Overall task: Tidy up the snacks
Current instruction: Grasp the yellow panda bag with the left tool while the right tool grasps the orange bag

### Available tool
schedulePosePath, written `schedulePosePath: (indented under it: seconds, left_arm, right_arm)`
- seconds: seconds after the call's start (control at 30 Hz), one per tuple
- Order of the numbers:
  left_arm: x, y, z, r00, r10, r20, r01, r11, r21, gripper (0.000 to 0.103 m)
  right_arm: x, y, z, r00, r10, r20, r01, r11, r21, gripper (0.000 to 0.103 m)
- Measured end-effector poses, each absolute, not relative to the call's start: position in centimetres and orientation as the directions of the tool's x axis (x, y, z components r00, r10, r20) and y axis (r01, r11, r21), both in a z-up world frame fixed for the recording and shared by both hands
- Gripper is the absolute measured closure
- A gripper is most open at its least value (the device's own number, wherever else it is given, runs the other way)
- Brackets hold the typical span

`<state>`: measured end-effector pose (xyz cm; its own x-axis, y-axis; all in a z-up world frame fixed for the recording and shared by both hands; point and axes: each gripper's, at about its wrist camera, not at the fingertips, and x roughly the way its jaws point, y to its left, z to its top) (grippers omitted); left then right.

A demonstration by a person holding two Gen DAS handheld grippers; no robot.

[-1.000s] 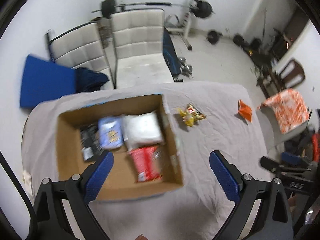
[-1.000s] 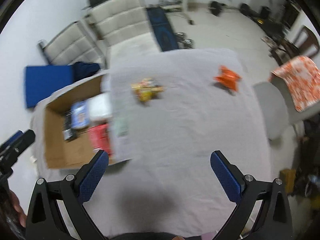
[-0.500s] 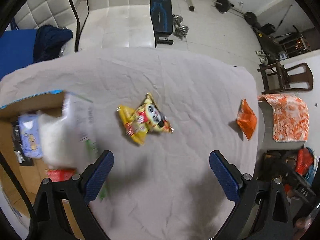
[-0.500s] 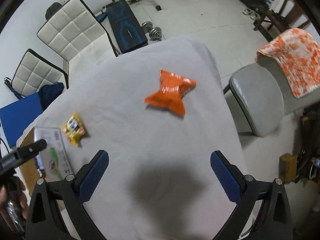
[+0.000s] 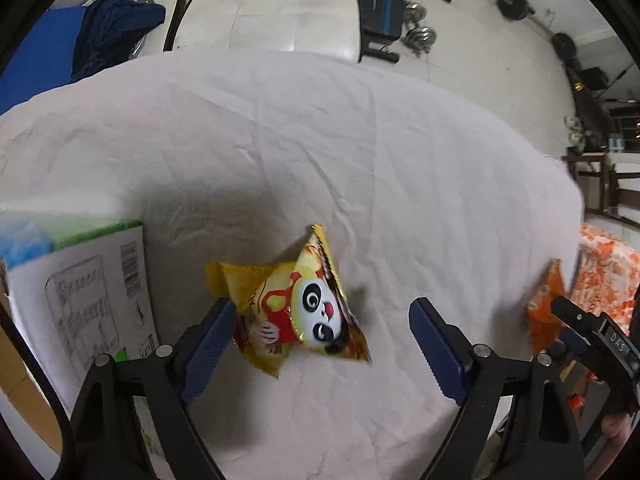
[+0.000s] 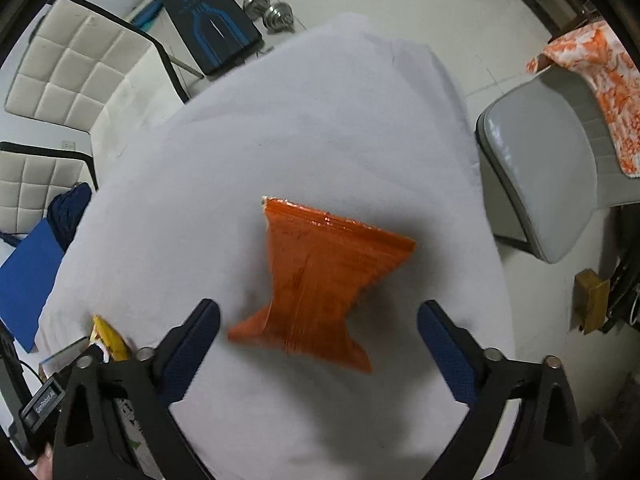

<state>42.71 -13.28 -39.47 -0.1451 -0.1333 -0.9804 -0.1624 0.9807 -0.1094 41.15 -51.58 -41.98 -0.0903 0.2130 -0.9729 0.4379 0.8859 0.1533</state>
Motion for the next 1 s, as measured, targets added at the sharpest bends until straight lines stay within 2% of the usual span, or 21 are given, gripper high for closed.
schedulePosePath:
  seconds: [0.17,0.33,0.4,0.53,0.57,0.6,0.77,1.0]
  left_arm:
    - [42.8,-12.7,-41.1,-0.166,-0.115,-0.979,-0.201,0.976,-0.080,0.015]
    - [41.9,-12.7,-42.0,-0.172,-0.120,-0.978,-0.198,0.977,-0.085,0.015]
    - [41.5,-13.2,-42.5,-0.181,-0.094,-0.979,-0.167,0.984,-0.063,0.015]
    - [40.9,-13.1,-42.6,-0.164,-0.077,-0.983,-0.167,0.985,-0.049,0.042]
    - [40.8,-13.1,-42.4,-0.156,-0.076,-0.985,-0.165,0.985,-0.049,0.047]
    - [40.7,-13.0,-42.2,-0.147,-0.081,-0.986,-0.163,0.985,-0.057,0.050]
    - [40.2,-13.3,-41.6,-0.128,-0.067,-0.990,-0.135,0.990,-0.050,0.053]
    - [38.7,-16.0,-40.0,-0.065,-0.023,-0.998,-0.059,0.998,-0.020,0.053]
  right_arm:
    - [41.8,-51.2,-44.6,-0.149,0.235,-0.960,0.424,0.893,0.153,0.027]
    - [41.6,-50.8,-45.6,-0.173,0.218,-0.961,0.383,0.913,0.138,0.028]
    - [41.3,-50.6,-45.9,-0.176,0.204,-0.963,0.362,0.923,0.129,0.033]
    - [41.3,-50.5,-46.2,-0.174,0.183,-0.968,0.351,0.929,0.113,0.047]
    - [41.3,-50.5,-46.2,-0.170,0.178,-0.969,0.350,0.930,0.110,0.052]
    - [41.3,-50.5,-46.1,-0.168,0.173,-0.970,0.348,0.932,0.106,0.053]
    - [40.9,-50.4,-45.9,-0.162,0.154,-0.975,0.336,0.937,0.092,0.058]
    - [40.4,-49.3,-45.5,-0.160,0.132,-0.978,0.310,0.948,0.077,0.060]
